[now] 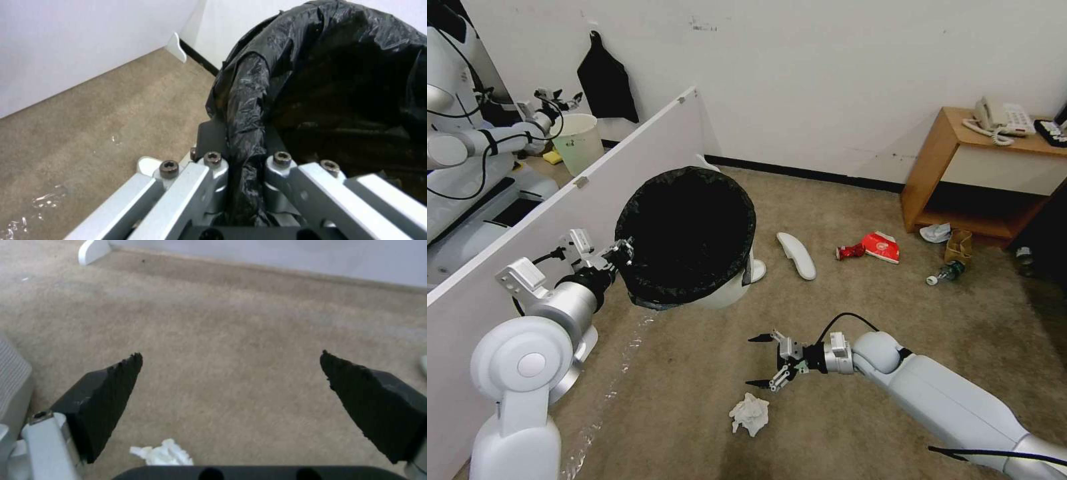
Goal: Pick up the trash bin, then pick up the garbage from the floor and place it into the trash bin.
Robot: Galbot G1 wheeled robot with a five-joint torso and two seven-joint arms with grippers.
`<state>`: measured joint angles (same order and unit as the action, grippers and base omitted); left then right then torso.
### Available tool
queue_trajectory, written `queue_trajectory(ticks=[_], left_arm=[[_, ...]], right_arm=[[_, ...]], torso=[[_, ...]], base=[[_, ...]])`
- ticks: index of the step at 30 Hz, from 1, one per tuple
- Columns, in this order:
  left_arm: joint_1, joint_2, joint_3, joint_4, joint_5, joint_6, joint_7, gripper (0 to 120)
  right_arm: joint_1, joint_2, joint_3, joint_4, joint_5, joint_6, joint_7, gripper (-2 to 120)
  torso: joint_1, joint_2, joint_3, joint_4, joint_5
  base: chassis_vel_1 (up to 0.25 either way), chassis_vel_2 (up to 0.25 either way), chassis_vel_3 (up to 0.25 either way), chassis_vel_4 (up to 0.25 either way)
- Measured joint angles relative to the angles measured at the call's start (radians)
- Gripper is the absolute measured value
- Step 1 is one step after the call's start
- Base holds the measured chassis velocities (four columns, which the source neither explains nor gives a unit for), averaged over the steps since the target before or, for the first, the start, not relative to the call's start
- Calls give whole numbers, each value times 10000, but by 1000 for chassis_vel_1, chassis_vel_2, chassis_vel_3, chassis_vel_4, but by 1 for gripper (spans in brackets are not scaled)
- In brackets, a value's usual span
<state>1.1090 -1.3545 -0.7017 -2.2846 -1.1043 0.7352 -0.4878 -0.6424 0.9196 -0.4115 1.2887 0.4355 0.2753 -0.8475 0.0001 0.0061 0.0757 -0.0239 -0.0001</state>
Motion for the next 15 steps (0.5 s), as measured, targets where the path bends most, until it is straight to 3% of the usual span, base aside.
queue_trajectory(ticks=[15], left_arm=[[94,-56,32,63,169,0,164,4]], right_arm=[[-205,141,-275,-845,-648,152,-843,100]], torso=[[0,0,0,-1,2]], base=[[0,0,0,0]])
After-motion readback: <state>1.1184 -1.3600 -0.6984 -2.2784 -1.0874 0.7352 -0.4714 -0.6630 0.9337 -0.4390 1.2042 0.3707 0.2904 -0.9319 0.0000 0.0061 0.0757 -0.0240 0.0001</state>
